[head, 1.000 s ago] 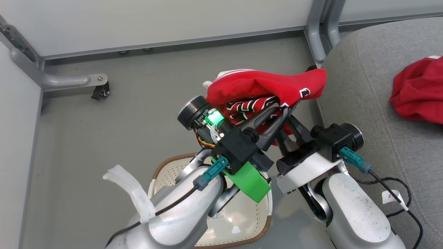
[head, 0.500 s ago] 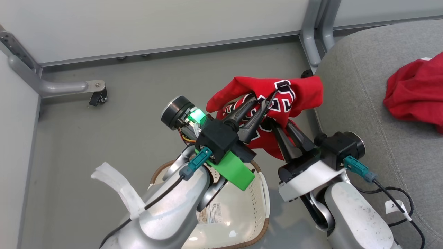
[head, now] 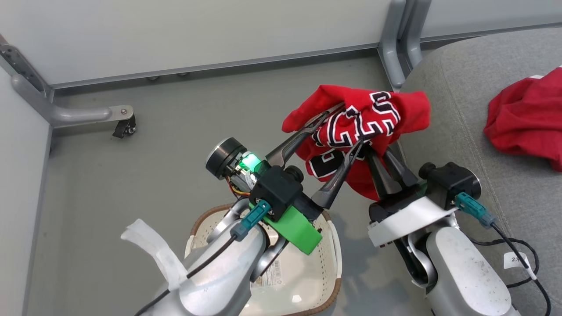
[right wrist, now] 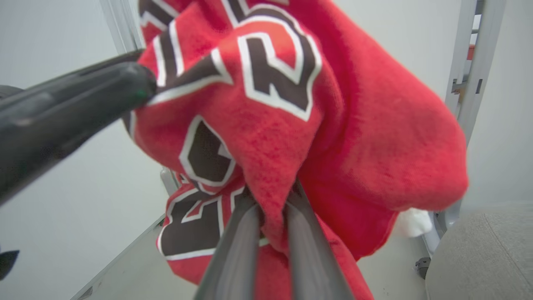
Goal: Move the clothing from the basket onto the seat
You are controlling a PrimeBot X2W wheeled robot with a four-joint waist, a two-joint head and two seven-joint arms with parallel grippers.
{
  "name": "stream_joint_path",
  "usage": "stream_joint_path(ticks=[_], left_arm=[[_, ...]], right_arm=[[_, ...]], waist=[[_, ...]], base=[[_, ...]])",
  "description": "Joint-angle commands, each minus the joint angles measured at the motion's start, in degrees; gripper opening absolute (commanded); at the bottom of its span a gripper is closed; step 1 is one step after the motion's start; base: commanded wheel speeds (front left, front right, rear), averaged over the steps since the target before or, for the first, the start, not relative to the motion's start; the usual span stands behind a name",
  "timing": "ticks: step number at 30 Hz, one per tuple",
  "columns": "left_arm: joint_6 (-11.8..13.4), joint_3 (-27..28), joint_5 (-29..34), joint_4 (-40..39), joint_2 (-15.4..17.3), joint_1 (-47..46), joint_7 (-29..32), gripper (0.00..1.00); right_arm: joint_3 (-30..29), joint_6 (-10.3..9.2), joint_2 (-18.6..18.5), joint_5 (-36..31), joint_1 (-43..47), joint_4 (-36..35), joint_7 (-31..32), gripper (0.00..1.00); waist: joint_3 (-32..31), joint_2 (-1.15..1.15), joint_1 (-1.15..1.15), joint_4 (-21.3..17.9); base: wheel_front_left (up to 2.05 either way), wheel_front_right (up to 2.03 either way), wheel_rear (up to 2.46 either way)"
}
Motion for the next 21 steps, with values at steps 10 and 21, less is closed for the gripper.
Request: stream_joint_path(ticks=[10, 21], left_arm=[[-0.5, 1.5, 1.7, -0.6, 0.1, 1.8, 0.0, 1.0], [-1.0, 2.8, 3.1, -0.7, 1.1, 2.0, 0.0, 1.0]], right_arm=[[-5.2, -0.06, -0.2, -1.2, 0.0, -0.6, -0.1, 0.0], [-11.6, -0.06, -0.2, -2.0, 1.7, -2.3, -0.1, 0.0]], waist=[[1.2, 0.56, 0.0, -1.8], [3.8, 0.56, 0.0, -9.7]], base=[[0.0, 0.0, 0.0], [0.0, 0.0, 0.0]])
